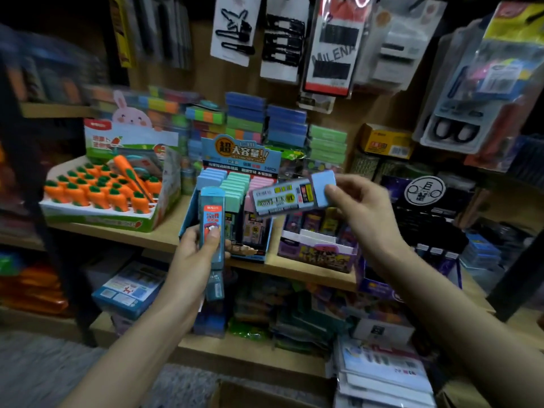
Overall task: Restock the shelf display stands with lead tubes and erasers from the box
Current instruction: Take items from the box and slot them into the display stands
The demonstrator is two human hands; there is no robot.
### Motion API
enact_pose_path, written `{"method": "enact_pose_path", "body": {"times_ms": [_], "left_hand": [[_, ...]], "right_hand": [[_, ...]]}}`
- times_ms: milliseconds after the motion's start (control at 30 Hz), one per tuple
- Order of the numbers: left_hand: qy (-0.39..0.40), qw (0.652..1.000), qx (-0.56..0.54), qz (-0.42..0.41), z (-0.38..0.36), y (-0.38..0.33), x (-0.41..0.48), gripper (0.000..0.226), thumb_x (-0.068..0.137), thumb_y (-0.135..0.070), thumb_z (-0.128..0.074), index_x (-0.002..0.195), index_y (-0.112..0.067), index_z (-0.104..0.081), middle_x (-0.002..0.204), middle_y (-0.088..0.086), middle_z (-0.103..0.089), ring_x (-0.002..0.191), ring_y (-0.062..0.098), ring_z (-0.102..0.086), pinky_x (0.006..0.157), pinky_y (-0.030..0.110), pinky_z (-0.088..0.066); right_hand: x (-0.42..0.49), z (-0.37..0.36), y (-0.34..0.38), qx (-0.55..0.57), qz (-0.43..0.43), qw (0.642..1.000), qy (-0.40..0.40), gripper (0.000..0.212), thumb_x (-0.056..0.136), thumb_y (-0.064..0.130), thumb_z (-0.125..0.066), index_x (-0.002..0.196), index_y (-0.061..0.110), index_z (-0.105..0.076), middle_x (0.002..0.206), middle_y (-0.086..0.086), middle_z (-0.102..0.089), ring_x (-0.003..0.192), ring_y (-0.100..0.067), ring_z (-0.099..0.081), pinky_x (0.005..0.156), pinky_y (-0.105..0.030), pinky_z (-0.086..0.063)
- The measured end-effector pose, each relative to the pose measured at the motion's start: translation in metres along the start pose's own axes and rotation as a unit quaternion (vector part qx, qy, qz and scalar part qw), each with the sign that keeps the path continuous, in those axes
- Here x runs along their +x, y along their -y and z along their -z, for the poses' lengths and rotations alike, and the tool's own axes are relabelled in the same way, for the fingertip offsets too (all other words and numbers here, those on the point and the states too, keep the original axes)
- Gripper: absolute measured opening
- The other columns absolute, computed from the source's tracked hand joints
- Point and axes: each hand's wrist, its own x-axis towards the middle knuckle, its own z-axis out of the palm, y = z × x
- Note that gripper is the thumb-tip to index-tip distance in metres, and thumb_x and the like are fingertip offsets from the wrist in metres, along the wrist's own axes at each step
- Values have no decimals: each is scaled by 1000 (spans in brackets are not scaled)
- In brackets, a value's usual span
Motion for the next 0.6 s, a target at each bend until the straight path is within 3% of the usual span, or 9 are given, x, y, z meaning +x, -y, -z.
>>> {"method": "enact_pose_path", "body": {"times_ms": [67,167,433,600], "left_hand": [[-19,1000,7,-11,16,-6,4,9,96,-29,-48,101,-28,-56,83,-2,-65,71,10,-61,60,26,-46],[-42,999,16,-27,39,-12,7,17,96,-26,-47,111,-22,-53,84,-2,-65,72,10,-61,61,24,-44],[-66,997,13,-31,78,-23,11,9,96,-27,-48,99,-29,-56,84,-3,-67,74,11,-61,62,25,-46],[-54,998,2,-31,82,-29,13,7,95,-29,-49,91,-31,-55,85,-3,-68,75,11,-63,64,24,-48]], "right_hand": [[25,-27,16,-21,43,999,11,12,92,10,-55,101,13,-63,91,-2,-67,78,-4,-62,69,-17,-54],[58,-73,31,-96,98,990,39,19,92,13,-56,106,6,-65,99,-9,-68,92,-19,-64,85,-38,-53],[89,-159,18,-315,223,910,149,17,92,17,-55,99,3,-62,96,-16,-67,89,-31,-59,75,-41,-47],[93,-175,7,-379,241,873,191,18,93,20,-55,102,5,-60,101,-15,-66,93,-34,-60,77,-47,-50]]}}
